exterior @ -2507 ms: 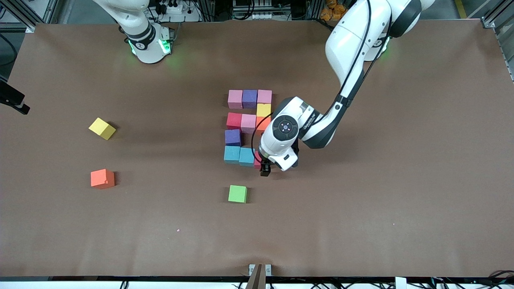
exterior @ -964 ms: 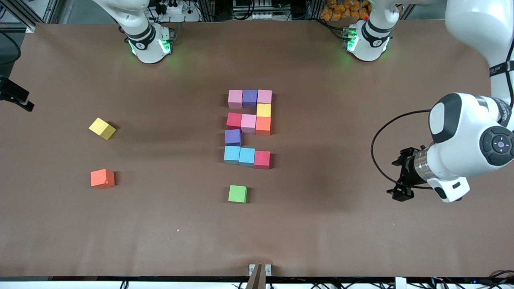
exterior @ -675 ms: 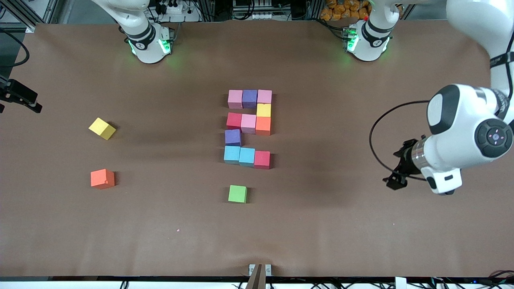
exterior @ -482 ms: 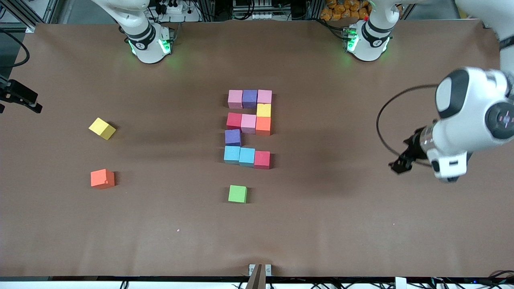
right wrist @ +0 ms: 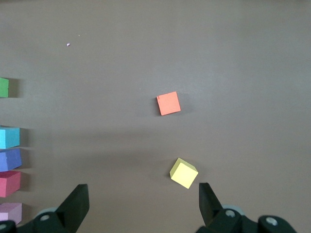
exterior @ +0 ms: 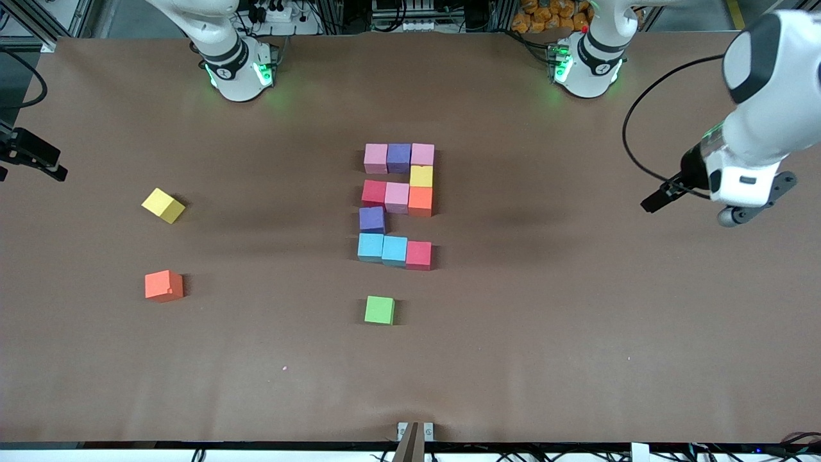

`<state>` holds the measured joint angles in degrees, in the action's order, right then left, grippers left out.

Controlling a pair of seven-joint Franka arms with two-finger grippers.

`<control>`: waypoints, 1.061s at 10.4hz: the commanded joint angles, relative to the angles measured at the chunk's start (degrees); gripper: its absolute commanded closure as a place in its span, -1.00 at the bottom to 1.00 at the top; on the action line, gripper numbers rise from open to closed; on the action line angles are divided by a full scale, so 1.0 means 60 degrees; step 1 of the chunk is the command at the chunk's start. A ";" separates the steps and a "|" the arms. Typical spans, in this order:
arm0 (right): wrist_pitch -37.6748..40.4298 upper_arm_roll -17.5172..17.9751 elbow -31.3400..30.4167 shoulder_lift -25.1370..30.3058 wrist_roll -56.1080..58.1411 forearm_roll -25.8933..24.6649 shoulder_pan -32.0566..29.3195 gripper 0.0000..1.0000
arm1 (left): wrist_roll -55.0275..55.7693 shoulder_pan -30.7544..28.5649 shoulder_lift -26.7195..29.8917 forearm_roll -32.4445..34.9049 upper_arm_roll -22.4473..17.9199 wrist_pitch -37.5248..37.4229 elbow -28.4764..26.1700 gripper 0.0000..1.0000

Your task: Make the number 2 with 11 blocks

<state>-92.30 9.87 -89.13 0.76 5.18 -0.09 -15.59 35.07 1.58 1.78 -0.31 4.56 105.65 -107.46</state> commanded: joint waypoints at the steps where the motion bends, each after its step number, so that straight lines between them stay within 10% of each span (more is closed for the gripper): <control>1: 0.0017 -0.0005 0.0133 -0.0141 0.0045 -0.0204 0.0006 -1.00 | -0.1809 0.0045 -0.0018 0.0359 -0.0057 -0.0074 0.1046 -1.00; 11: -0.0130 0.0010 0.0118 -0.0289 -0.0043 -0.0264 0.0240 -1.00 | -0.4996 -0.0614 -0.0414 0.0404 0.1452 -0.2945 0.4009 -1.00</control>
<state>-93.88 9.94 -89.13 -0.64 5.17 -1.57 -14.84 6.00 -0.66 0.92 0.84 11.71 89.94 -86.18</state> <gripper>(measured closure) 0.000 0.000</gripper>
